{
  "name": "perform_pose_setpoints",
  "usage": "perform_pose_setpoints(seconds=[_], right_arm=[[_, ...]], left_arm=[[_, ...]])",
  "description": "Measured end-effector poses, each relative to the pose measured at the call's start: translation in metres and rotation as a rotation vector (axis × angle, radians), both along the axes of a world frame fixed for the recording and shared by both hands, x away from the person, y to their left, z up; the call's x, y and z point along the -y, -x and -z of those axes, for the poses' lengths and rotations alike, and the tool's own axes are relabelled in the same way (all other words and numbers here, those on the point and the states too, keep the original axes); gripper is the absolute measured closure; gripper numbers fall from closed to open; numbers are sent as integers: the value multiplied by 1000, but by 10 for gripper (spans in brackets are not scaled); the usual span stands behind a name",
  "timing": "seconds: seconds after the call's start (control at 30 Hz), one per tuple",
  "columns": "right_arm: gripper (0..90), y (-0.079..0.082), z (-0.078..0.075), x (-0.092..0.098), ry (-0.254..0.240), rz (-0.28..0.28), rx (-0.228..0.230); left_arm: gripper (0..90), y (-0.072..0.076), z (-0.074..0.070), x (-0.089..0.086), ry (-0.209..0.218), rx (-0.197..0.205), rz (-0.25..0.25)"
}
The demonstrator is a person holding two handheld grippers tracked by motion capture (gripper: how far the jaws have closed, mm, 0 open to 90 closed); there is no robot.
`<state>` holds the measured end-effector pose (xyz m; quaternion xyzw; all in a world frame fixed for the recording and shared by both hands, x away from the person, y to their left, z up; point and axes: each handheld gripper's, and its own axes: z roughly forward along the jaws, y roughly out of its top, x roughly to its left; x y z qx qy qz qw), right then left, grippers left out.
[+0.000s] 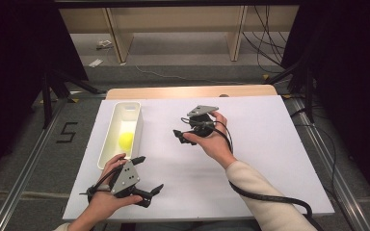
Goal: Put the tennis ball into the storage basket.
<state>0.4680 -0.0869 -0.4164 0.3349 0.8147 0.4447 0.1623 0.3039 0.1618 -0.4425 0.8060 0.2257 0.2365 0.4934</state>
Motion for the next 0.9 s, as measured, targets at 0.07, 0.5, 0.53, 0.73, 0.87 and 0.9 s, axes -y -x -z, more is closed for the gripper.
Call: perform_pose_setpoints(seconds=[0.07,0.5,0.53,0.73,0.87,0.9], right_arm=[[191,1,1,4,1,10,-2],[195,7,4,36,14,48,-7],[196,8,4,38,13,53,-10],[197,11,7,54,14,77,-19],[198,12,9,64,9,101,-24],[198,13,9,66,9,105,-29]], left_arm=[[0,0,0,0,-4,-1,0],[0,0,0,0,-8,1,-3],[0,0,0,0,-8,1,-3],[0,0,1,0,-8,-1,-4],[0,0,1,0,-9,-1,-4],[0,0,1,0,-9,-2,-3]])
